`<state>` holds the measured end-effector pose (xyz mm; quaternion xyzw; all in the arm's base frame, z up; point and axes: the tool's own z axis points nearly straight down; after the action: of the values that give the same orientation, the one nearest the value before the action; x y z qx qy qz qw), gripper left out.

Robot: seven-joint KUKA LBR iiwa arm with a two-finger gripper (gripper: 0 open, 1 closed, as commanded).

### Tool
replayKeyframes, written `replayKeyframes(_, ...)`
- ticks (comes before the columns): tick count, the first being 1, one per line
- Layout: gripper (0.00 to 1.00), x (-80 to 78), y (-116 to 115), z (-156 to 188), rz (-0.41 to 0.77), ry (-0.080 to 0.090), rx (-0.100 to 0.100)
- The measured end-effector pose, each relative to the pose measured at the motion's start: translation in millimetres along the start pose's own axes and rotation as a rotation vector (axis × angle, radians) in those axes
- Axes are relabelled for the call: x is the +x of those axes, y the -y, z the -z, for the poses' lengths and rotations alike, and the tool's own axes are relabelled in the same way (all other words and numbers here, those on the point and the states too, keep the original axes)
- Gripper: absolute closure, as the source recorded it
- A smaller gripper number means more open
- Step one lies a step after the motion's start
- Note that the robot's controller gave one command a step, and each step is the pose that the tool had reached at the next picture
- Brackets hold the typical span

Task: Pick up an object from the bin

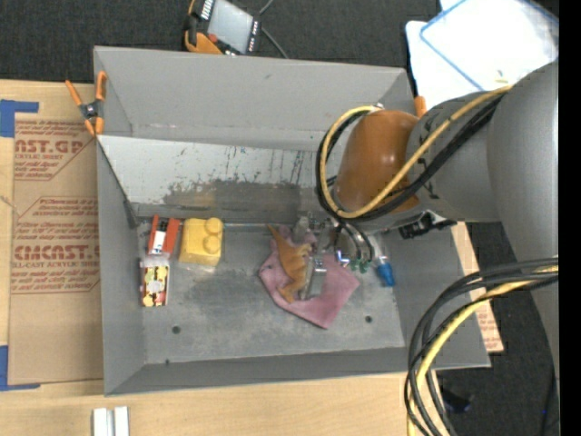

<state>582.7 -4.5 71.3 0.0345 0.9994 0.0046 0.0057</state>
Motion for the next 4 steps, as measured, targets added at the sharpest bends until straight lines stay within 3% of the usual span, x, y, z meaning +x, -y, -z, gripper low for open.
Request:
replayKeyframes(1,0.00,2.9,-16,6,0.218,0.002,0.003)
replayKeyframes(2,1.00,-4.0,-2,0,-0.082,0.001,-0.001)
replayKeyframes(3,1.00,-3.9,-2,0,-0.082,0.001,-0.001)
replayKeyframes(4,1.00,12.4,-3,97,-0.075,-0.001,-0.002)
